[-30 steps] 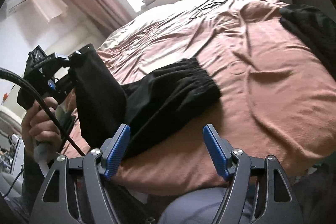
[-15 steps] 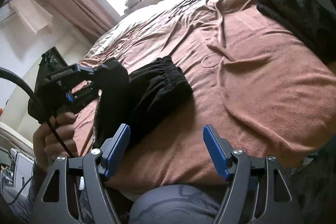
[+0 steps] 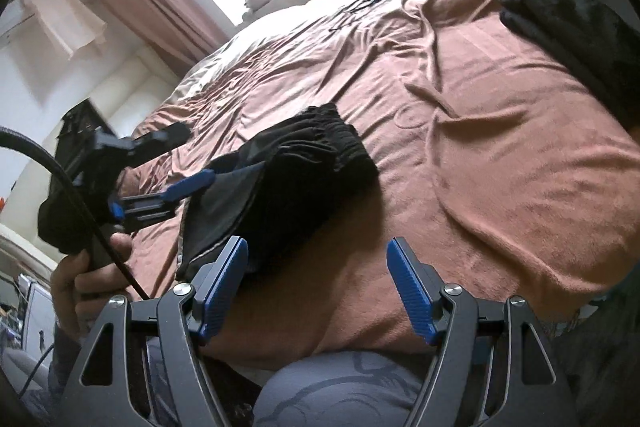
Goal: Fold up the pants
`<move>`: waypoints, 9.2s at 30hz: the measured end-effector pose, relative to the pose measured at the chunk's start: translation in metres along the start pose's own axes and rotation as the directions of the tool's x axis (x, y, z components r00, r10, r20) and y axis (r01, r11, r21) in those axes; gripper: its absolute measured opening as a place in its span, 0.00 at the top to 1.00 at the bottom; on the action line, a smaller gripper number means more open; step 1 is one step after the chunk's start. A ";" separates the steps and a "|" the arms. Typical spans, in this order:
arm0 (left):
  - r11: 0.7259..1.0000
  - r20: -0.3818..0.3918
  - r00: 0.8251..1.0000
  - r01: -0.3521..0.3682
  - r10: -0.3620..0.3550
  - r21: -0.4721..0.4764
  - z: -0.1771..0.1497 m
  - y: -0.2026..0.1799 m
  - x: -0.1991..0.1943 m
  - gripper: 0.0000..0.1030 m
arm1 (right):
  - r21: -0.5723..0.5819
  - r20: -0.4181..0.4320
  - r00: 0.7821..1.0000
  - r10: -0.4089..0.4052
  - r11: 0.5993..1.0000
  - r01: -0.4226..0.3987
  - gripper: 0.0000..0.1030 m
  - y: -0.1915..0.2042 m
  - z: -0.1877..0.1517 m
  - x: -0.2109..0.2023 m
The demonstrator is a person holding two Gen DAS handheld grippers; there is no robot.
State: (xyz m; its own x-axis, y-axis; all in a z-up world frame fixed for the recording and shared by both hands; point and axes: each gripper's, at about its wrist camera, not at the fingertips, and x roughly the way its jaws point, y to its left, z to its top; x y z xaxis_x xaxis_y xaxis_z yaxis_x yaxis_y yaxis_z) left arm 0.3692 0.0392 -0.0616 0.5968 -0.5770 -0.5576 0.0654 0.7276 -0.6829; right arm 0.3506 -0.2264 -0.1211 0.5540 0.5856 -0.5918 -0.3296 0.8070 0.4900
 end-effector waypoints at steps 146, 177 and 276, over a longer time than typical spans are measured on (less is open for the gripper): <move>0.893 0.286 0.873 -0.290 0.394 -0.346 -0.109 0.177 -0.190 0.15 | -0.448 -0.294 0.940 -0.173 0.894 0.025 0.35 0.078 0.162 0.176; 0.896 0.249 0.881 -0.324 0.403 -0.303 -0.107 0.169 -0.182 0.15 | -0.579 -0.272 0.907 -0.321 0.807 0.112 0.98 0.074 0.117 0.140; 0.876 0.188 0.856 -0.463 0.481 -0.132 -0.062 0.136 -0.119 0.15 | -0.308 -0.217 0.959 -0.185 0.945 0.112 0.98 0.075 0.221 0.249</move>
State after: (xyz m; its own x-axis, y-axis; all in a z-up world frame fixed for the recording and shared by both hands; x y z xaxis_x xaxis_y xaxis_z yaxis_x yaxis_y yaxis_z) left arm 0.2576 0.1842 -0.1172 0.6930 -0.0743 -0.7171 -0.3248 0.8558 -0.4026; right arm 0.6333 -0.0366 -0.0901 0.4262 0.4287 -0.7966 -0.4847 0.8517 0.1991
